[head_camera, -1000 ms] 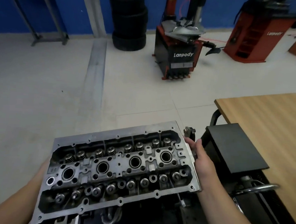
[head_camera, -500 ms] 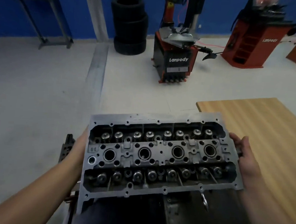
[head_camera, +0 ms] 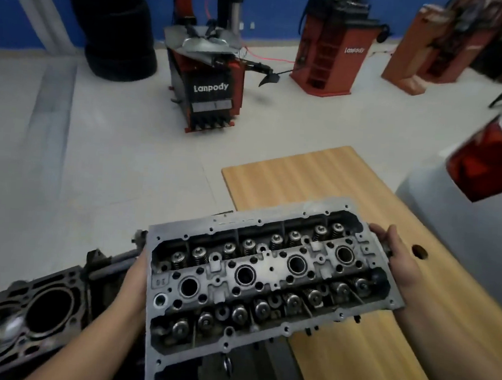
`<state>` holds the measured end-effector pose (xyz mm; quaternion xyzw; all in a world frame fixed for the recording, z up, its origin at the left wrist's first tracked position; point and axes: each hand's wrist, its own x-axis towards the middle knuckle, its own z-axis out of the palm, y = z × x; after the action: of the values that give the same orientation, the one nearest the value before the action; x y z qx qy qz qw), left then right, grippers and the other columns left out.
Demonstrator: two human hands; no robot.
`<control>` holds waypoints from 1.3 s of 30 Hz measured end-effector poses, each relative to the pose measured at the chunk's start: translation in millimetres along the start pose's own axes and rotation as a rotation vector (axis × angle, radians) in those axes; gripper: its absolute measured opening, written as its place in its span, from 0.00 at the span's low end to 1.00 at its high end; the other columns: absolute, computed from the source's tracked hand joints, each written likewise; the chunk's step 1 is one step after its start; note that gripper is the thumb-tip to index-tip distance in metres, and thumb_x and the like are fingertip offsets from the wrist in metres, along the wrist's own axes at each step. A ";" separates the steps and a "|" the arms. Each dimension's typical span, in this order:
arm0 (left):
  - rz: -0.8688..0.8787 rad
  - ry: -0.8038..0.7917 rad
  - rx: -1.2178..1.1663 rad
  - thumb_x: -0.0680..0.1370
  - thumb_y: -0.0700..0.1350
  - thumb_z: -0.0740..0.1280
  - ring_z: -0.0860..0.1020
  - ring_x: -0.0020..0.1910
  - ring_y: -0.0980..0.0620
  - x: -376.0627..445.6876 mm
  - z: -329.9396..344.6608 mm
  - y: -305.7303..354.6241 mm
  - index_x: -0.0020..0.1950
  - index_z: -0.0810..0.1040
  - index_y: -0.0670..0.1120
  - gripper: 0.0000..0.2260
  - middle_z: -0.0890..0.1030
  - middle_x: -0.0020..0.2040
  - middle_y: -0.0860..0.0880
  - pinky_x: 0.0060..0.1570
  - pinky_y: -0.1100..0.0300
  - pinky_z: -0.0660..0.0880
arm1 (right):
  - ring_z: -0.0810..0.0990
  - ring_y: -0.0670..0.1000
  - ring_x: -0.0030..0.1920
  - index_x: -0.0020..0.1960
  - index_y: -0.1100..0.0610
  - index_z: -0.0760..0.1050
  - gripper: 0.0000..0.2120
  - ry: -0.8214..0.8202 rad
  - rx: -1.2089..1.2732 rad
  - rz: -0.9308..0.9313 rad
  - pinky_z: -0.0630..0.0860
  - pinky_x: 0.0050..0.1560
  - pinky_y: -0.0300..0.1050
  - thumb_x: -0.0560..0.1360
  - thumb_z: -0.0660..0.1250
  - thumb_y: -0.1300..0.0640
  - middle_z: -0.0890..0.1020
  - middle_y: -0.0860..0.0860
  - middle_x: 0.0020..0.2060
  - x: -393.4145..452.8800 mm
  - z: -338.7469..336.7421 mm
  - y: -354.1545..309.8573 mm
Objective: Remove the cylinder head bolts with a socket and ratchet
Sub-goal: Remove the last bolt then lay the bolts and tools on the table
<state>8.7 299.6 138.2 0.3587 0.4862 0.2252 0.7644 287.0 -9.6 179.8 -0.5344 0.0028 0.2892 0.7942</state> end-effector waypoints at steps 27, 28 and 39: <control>-0.250 -0.123 0.139 0.84 0.53 0.64 0.80 0.24 0.46 28.2 198.0 -104.7 0.39 0.78 0.47 0.16 0.81 0.29 0.45 0.22 0.54 0.77 | 0.86 0.53 0.35 0.37 0.50 0.85 0.24 0.220 0.021 0.119 0.83 0.32 0.47 0.80 0.56 0.41 0.85 0.52 0.37 107.1 -198.4 -41.7; -0.253 -0.133 0.145 0.84 0.52 0.63 0.81 0.24 0.45 30.4 200.2 -106.1 0.39 0.80 0.46 0.17 0.81 0.30 0.44 0.22 0.53 0.77 | 0.86 0.54 0.35 0.41 0.51 0.84 0.22 0.208 0.028 0.120 0.83 0.32 0.48 0.78 0.58 0.40 0.86 0.52 0.38 112.3 -200.7 -39.5; -0.279 -0.191 0.218 0.83 0.50 0.61 0.83 0.29 0.40 50.9 212.9 -125.3 0.40 0.84 0.40 0.20 0.83 0.36 0.38 0.25 0.51 0.80 | 0.87 0.56 0.38 0.39 0.48 0.87 0.24 0.173 -0.083 0.202 0.83 0.33 0.49 0.72 0.57 0.36 0.87 0.55 0.41 158.2 -230.1 -11.5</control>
<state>222.5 184.4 69.9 0.3881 0.4780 0.0280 0.7875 494.1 -136.1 41.3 -0.5869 0.1129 0.3204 0.7350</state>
